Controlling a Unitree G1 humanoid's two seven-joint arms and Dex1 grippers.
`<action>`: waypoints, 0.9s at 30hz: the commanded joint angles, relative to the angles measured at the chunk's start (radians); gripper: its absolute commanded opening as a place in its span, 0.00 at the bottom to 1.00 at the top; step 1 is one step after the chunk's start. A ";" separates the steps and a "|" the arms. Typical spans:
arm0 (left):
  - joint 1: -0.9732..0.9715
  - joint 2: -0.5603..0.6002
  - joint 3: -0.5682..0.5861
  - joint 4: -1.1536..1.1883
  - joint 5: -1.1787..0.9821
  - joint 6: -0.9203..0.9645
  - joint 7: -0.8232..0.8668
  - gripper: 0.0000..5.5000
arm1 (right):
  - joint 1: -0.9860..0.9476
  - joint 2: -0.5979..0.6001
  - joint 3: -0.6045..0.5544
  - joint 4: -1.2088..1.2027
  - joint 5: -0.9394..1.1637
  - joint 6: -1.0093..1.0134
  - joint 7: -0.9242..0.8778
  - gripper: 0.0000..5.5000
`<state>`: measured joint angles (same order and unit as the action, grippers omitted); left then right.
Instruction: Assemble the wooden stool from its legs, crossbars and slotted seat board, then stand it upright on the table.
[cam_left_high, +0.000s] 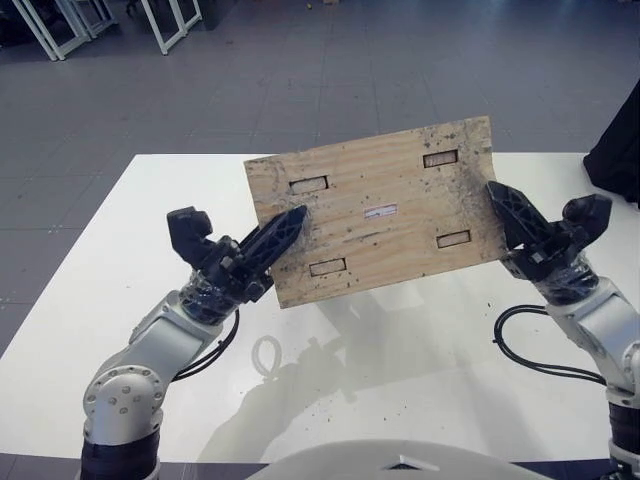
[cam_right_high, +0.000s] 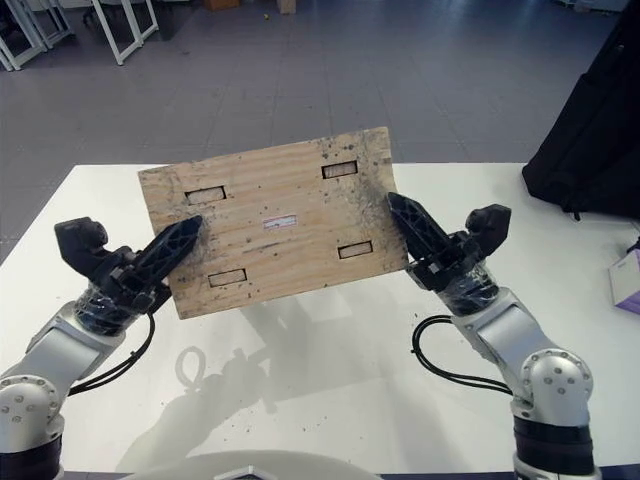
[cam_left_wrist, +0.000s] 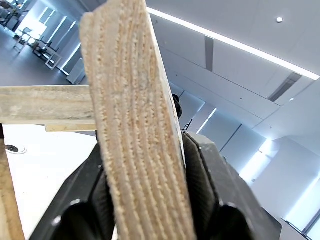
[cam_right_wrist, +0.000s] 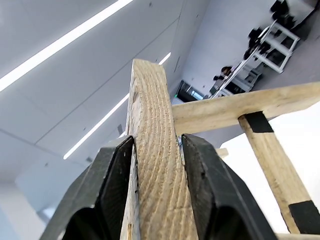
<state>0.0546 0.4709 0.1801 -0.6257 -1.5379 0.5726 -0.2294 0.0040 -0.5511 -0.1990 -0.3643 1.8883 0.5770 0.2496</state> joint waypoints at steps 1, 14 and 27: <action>-0.245 -0.090 0.044 0.058 0.021 -0.130 0.465 0.30 | 0.002 0.050 0.129 -0.253 0.084 0.121 -0.009 0.27; -0.264 -0.148 0.014 0.112 -0.050 -0.110 0.494 0.30 | -0.036 0.119 0.261 -0.395 0.084 -0.032 -0.101 0.23; -0.303 -0.185 -0.011 0.015 -0.039 -0.154 0.549 0.30 | -0.043 0.277 0.235 -0.315 0.084 -0.124 -0.549 0.23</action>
<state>-0.1740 0.3064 0.2606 -0.5428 -1.5453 0.3757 0.3289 0.0031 -0.3144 -0.0323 -0.6406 1.9311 0.3930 -0.2597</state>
